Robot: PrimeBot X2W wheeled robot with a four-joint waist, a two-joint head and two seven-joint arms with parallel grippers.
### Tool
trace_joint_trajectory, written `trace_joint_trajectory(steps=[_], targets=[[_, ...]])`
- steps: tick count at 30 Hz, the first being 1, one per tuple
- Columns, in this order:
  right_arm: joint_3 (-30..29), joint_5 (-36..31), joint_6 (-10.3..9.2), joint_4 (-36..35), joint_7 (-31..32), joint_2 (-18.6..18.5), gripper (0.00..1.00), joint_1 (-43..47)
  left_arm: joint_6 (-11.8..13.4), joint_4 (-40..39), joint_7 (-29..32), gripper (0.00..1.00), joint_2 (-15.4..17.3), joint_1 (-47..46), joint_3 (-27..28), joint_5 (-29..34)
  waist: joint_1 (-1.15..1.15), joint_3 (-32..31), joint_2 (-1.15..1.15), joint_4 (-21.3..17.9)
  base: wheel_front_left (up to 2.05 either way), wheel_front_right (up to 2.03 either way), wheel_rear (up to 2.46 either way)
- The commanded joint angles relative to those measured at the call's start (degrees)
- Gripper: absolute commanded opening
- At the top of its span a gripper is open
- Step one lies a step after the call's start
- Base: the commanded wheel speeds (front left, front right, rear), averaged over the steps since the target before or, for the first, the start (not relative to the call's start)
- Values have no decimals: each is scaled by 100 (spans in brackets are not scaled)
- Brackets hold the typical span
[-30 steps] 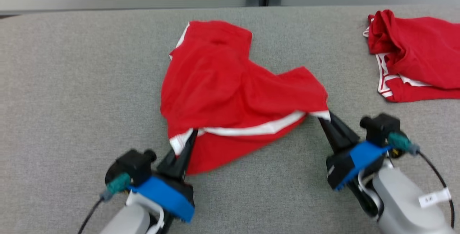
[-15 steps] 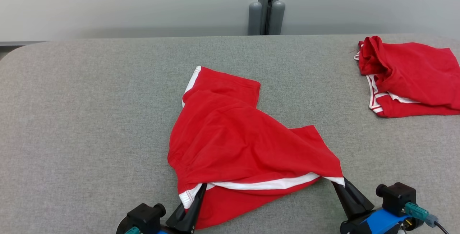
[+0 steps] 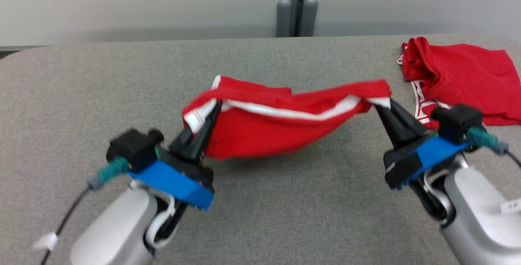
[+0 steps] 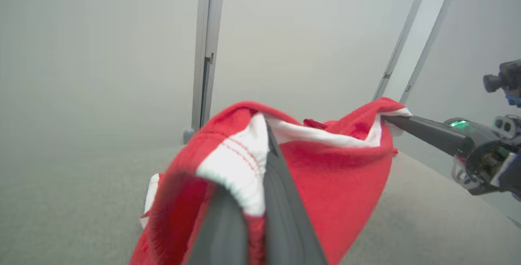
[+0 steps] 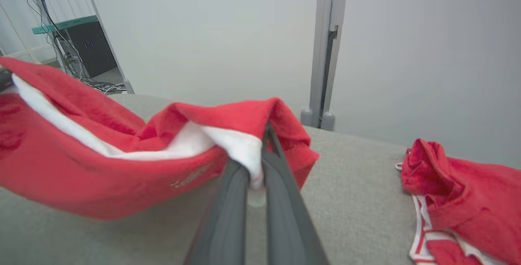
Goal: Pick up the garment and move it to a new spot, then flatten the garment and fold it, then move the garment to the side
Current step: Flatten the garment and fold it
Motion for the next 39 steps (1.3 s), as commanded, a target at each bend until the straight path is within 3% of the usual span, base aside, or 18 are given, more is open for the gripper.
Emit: trace_joint_trajectory(steps=[1, 6, 11, 20, 25, 33, 39], targets=[[61, 14, 1, 139, 58, -3, 0, -457, -8, 48, 65, 0, 47, -484, -2, -276, -1, 76, 0, -10, 0, 0, 0], [272, 318, 1, 925, 285, 125, 0, -2178, -8, 517, 657, 0, 233, -2227, -133, -1278, -1, 421, 0, -90, 0, 0, 0], [353, 573, 1, 1967, 436, 338, 0, -3985, -8, 1169, 982, 0, 212, -3935, -197, -1961, -1, 877, 0, -238, 0, 0, 0], [269, 763, 1, 3485, -157, 713, 0, -6033, -8, 1875, 656, 0, 83, -5913, -699, -2516, -1, 1412, 0, -464, 0, 0, 0], [498, 889, 1, 3973, -427, 828, 0, -6058, -8, 1989, 338, 0, 201, -5965, -1179, -2766, -1, 1507, 0, -481, 0, 0, 0], [1221, 1195, 2, 3948, -702, 790, 0, -4978, -8, 1865, -12, 0, 446, -4885, -1934, -2867, -1, 1413, 0, -422, 0, 0, 0], [1606, 1432, 1, 3405, -746, 557, 0, -3723, -8, 1409, -24, 0, 434, -3421, -1346, -2223, -1, 1177, 0, -350, 0, 0, 0]])
